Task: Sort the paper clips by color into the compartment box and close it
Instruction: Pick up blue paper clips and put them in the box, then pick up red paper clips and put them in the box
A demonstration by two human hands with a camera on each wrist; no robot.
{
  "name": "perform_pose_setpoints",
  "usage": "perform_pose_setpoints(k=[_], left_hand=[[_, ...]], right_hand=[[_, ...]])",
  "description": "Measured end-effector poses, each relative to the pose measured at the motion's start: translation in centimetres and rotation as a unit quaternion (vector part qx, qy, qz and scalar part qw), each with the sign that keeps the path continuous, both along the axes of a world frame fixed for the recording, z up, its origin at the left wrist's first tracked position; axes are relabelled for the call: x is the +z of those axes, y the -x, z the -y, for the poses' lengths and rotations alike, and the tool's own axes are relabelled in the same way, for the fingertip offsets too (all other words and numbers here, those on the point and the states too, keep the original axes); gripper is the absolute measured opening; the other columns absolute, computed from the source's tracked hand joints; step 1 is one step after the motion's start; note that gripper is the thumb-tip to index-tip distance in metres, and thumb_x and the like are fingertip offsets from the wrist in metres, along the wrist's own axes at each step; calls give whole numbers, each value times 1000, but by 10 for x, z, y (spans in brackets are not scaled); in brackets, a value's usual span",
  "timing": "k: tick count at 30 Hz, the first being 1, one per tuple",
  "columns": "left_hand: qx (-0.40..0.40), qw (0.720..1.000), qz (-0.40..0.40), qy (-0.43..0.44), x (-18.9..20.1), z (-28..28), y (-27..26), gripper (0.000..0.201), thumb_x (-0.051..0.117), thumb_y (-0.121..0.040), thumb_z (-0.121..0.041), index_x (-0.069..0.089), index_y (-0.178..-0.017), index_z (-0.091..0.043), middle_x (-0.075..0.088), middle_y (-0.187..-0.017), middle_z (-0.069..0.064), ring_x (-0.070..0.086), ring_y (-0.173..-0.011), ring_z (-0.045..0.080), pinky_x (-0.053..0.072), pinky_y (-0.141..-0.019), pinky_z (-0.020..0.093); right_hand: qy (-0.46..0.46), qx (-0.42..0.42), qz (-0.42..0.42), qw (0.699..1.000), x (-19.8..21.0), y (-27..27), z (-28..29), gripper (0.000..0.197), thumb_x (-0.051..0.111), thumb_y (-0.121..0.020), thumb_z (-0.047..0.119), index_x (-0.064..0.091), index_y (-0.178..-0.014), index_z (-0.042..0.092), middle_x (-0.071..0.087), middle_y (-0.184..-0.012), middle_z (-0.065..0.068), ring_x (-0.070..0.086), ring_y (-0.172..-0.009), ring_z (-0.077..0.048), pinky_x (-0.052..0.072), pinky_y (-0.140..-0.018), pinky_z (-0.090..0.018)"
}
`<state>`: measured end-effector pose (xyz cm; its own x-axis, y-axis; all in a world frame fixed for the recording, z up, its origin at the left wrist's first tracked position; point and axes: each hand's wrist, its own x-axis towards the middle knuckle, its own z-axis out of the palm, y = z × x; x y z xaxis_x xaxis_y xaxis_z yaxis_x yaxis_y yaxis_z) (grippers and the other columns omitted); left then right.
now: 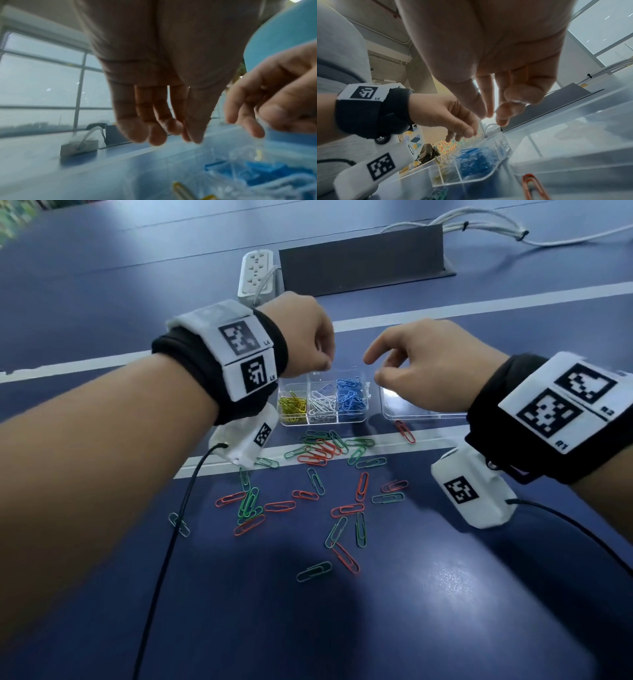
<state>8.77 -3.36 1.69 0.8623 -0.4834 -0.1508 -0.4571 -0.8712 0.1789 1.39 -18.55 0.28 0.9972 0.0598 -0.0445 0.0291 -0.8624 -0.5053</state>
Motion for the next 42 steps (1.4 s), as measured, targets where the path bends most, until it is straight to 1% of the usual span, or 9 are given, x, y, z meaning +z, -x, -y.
perform_pose_setpoints(k=[4,10,17,23,28,31,36,40,42], left_hand=[[0,993,16,-115,-7,3,-1,19,69,-78,-33,75,-86,-17,57,-61,-7,56,-71,17,44,-65,28],[8,982,-7,-187,-11,21,-4,38,73,-74,-39,71,-97,-9,70,-96,8,65,-92,28,47,-72,33],[30,989,-45,-139,-8,15,-4,33,72,-76,-37,74,-95,-11,68,-85,3,60,-81,22,46,-71,29],[11,997,11,-75,-5,12,1,21,62,-81,-32,74,-83,-15,67,-76,1,62,-76,21,48,-64,28],[-17,998,34,-59,1,25,6,14,62,-82,-31,69,-76,-20,62,-75,0,60,-77,23,42,-63,29],[-34,995,49,-83,-6,32,9,16,68,-79,-33,71,-81,-17,64,-80,3,64,-82,26,42,-62,30],[-31,991,98,-84,-12,34,13,18,70,-75,-33,71,-84,-18,64,-88,4,62,-83,31,44,-65,35],[-33,992,107,-66,-15,32,16,20,65,-80,-37,71,-92,-21,63,-94,6,61,-90,33,38,-66,36],[-27,994,103,-39,-14,29,17,23,63,-82,-40,72,-94,-22,65,-101,6,61,-94,33,37,-68,35]], right_hand=[[5,-1,-5,1000,-1,2,-4,25,51,-86,19,65,-105,27,62,-85,6,50,-84,-13,32,-77,-19],[11,0,-15,1000,-1,6,-6,24,52,-87,21,65,-106,26,61,-85,7,50,-85,-12,33,-77,-19],[8,-16,-16,1000,-1,8,0,23,52,-86,23,66,-104,27,61,-84,7,49,-87,-11,33,-78,-20],[31,-21,-33,999,1,12,2,20,52,-86,23,69,-98,25,61,-88,4,49,-86,-13,36,-79,-22],[103,-15,-81,991,2,22,0,22,52,-83,21,72,-80,11,71,-79,-12,63,-78,-31,53,-73,-31],[154,1,-99,983,0,27,-4,14,56,-76,16,70,-77,13,70,-80,-13,64,-78,-34,56,-74,-36],[182,13,-101,978,-5,27,-12,17,61,-75,17,68,-91,16,64,-89,-11,61,-85,-36,51,-86,-43],[208,21,-92,974,-6,24,-17,15,61,-76,16,68,-89,14,49,-70,-6,56,-76,-35,52,-79,-39],[207,26,-91,974,-5,25,-17,15,60,-76,14,68,-88,13,54,-73,-8,58,-78,-35,53,-77,-38]])
